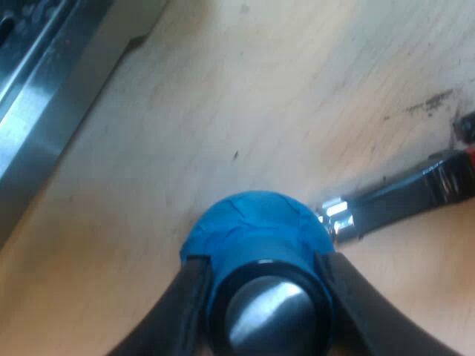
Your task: Grind coffee beans and then tamp
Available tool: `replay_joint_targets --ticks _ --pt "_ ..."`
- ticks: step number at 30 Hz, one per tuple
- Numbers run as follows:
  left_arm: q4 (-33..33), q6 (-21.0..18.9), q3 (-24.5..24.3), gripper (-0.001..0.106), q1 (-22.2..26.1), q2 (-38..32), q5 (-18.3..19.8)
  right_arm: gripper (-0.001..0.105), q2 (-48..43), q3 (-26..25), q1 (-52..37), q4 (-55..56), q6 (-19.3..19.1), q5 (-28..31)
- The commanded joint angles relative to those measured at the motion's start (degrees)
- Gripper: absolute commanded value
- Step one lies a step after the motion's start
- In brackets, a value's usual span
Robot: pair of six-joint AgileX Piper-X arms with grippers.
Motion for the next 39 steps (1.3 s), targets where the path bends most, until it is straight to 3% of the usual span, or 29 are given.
replay_joint_targets --ticks 1,6,18,23,30,33,35,39 --pt "3.5 0.4 -0.3 0.000 0.0 -2.6 -2.8 0.074 -0.3 -2.0 0.1 -0.6 -0.8 0.4" --pt "6.1 0.7 -0.1 0.000 2.1 -6.1 -4.4 0.074 -0.3 -4.2 0.1 -0.5 -2.3 -2.1" --pt "7.5 -0.3 4.1 0.000 16.6 -10.5 -3.4 0.074 3.3 -6.4 -3.4 -0.7 -2.9 -7.9" --pt "4.4 -0.5 8.4 0.000 22.5 -10.7 -1.7 0.074 7.8 -6.5 -4.9 -3.0 -2.9 -10.6" --pt "0.2 -0.5 12.9 0.000 24.6 -10.7 -1.7 0.074 14.3 -8.1 -4.9 -7.1 -2.9 -11.8" --pt "-2.3 -0.8 14.9 0.000 24.6 -10.7 -3.4 0.074 17.0 -9.1 -5.4 -7.8 -2.9 -11.8" --pt "-3.2 -1.1 15.5 0.000 24.6 -10.7 -6.6 0.074 19.1 -9.8 -6.3 -8.7 -2.9 -12.1" --pt "-4.7 -1.0 16.5 0.000 24.6 -10.7 -7.4 0.074 20.7 -11.1 -8.2 -8.6 -2.9 -15.0"
